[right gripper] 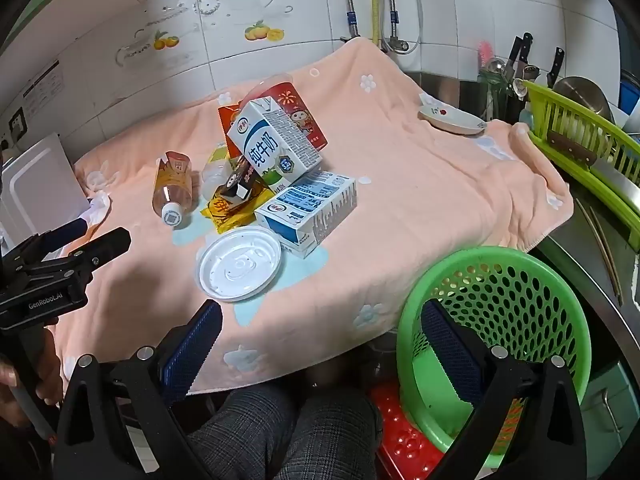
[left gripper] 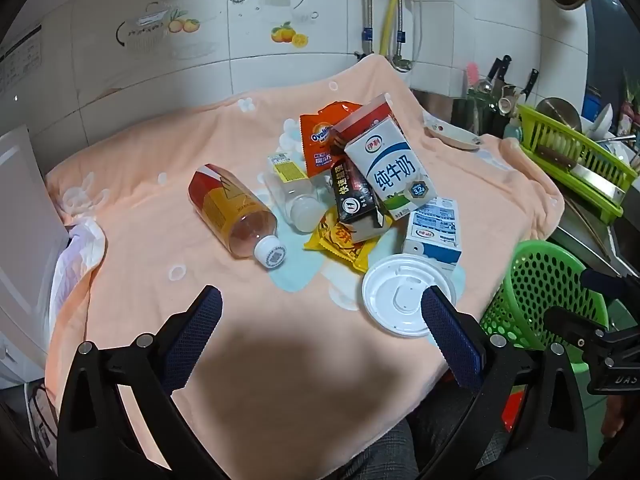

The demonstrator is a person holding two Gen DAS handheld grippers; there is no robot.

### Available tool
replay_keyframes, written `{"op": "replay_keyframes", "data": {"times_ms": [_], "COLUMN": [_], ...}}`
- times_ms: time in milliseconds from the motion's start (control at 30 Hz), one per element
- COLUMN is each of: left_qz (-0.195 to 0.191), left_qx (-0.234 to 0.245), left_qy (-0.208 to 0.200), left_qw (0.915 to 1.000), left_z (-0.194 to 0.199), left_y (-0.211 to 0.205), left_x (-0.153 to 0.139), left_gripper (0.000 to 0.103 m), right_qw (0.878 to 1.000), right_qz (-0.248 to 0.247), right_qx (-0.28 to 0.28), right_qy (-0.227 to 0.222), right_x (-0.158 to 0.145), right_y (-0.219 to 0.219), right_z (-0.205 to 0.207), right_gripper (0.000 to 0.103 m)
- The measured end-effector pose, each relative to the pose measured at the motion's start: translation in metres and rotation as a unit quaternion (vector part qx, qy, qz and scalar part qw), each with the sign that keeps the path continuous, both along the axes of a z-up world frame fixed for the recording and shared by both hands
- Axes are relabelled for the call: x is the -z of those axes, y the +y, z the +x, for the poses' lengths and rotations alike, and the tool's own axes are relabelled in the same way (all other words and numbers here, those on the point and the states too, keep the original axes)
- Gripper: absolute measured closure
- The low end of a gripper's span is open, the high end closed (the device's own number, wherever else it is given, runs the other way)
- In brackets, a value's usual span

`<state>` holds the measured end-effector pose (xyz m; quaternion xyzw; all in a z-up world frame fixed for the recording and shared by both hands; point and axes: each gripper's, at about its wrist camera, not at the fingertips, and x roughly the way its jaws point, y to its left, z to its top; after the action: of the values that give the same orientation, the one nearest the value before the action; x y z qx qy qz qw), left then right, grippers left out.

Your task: Collect trash

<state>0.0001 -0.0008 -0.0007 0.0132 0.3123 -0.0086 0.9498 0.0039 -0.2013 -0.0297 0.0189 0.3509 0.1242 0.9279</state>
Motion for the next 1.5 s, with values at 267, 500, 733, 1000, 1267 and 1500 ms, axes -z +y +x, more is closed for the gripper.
{"op": "replay_keyframes", "data": {"times_ms": [267, 500, 733, 1000, 1267, 1500], "left_qz": [-0.010, 0.002, 0.003, 0.001, 0.000, 0.000], "left_qx": [0.001, -0.003, -0.003, -0.006, -0.013, -0.016], "left_qy": [0.001, 0.004, 0.007, 0.009, 0.013, 0.013], "left_qw": [0.9999, 1.0000, 1.0000, 0.9999, 0.9998, 0.9998], "left_z": [-0.001, 0.002, 0.006, 0.008, 0.010, 0.011], "left_y": [0.010, 0.004, 0.004, 0.007, 0.009, 0.012], "left_x": [0.004, 0.003, 0.004, 0.005, 0.006, 0.007], "left_gripper": [0.005, 0.005, 0.005, 0.005, 0.005, 0.005], "right_qw": [1.000, 1.000, 1.000, 1.000, 1.000, 1.000], "right_qz": [-0.001, -0.001, 0.002, 0.005, 0.002, 0.006], "right_qx": [0.000, -0.002, -0.004, -0.012, -0.020, -0.022], "right_qy": [0.000, -0.001, 0.001, 0.000, -0.003, -0.005], "right_x": [0.001, 0.001, 0.004, 0.000, -0.002, -0.004], "right_y": [0.001, -0.001, 0.002, 0.005, 0.011, 0.011], "right_z": [0.001, 0.003, 0.008, 0.013, 0.017, 0.018], "right_gripper": [0.006, 0.006, 0.006, 0.006, 0.006, 0.006]}}
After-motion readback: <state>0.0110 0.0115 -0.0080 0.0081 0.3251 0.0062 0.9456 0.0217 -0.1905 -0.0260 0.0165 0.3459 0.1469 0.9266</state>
